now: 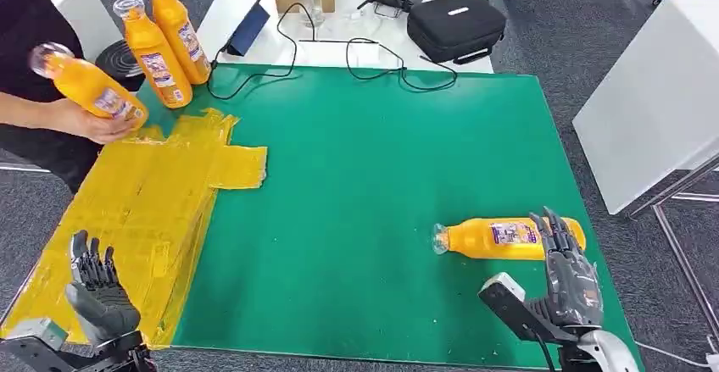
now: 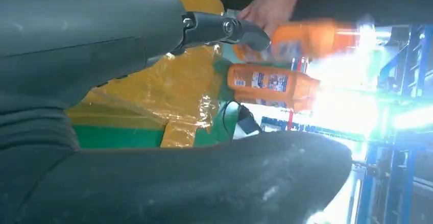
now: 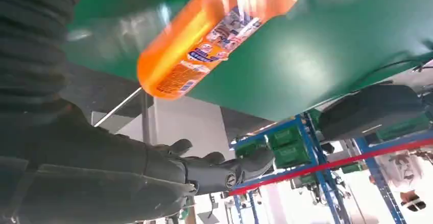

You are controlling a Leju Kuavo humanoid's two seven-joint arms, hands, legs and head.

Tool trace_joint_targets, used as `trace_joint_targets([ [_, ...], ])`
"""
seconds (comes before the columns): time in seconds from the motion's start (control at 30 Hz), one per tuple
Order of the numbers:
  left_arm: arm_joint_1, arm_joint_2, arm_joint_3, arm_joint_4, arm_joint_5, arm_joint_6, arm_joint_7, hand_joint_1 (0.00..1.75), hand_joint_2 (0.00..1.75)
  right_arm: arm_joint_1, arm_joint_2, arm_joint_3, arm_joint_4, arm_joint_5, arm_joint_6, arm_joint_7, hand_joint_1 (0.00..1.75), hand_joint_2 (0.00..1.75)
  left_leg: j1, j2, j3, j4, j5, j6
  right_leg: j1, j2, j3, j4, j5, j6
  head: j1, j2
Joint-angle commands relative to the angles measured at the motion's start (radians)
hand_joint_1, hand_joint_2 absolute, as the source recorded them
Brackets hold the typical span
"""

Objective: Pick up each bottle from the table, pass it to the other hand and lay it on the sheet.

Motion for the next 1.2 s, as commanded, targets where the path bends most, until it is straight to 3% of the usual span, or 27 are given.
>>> trace_joint_targets([
  [0.03,-0.075,0.008,-0.057,0.137,0.007,0.012,0.014,0.00,0.00,0.091,-0.056,-0.050,0.016,0.042,-0.019,0.025,0.00,1.75,0.001,-0.009,0.005,-0.001,-0.001,-0.002,0.001,-0.009,0.007,-0.001,-0.003,-0.002,0.000,0.000],
  [0.2,-0.089,0.016,-0.039,0.153,0.015,0.016,0.005,0.00,0.00,-0.047,-0.080,-0.018,0.167,0.055,-0.029,0.034,0.00,1.75,0.001,0.002,0.007,-0.001,-0.002,-0.002,0.001,0.001,0.008,-0.002,0.000,-0.002,0.001,0.000],
  [0.37,-0.092,0.012,-0.036,0.155,0.017,0.013,0.006,0.00,0.00,-0.091,-0.086,-0.004,0.226,0.069,-0.026,0.042,0.00,1.75,0.000,0.000,0.004,-0.001,0.000,-0.001,0.000,-0.001,0.006,-0.002,0.000,-0.002,0.000,0.000],
  [0.67,-0.102,-0.024,-0.016,0.143,0.011,0.032,0.013,0.00,0.00,-0.407,-0.095,0.003,0.659,0.163,-0.043,0.055,0.00,1.75,0.001,0.006,0.005,-0.001,0.001,0.000,0.001,0.003,0.006,-0.003,0.003,-0.002,0.000,0.000],
  [0.9,-0.111,-0.031,-0.008,0.149,0.002,0.030,0.016,0.00,0.00,-0.493,-0.082,-0.007,0.775,0.194,-0.048,0.055,0.00,1.75,0.001,0.004,0.005,0.000,0.002,0.000,0.001,0.001,0.007,-0.001,0.004,-0.004,0.001,0.000],
  [1.2,-0.108,-0.047,-0.009,0.147,-0.008,0.032,0.016,0.00,0.00,-0.528,-0.059,-0.012,0.819,0.229,-0.055,0.051,0.00,1.75,0.000,0.003,0.002,0.000,0.004,0.001,0.000,0.000,0.004,0.000,0.003,-0.003,0.000,0.000],
])
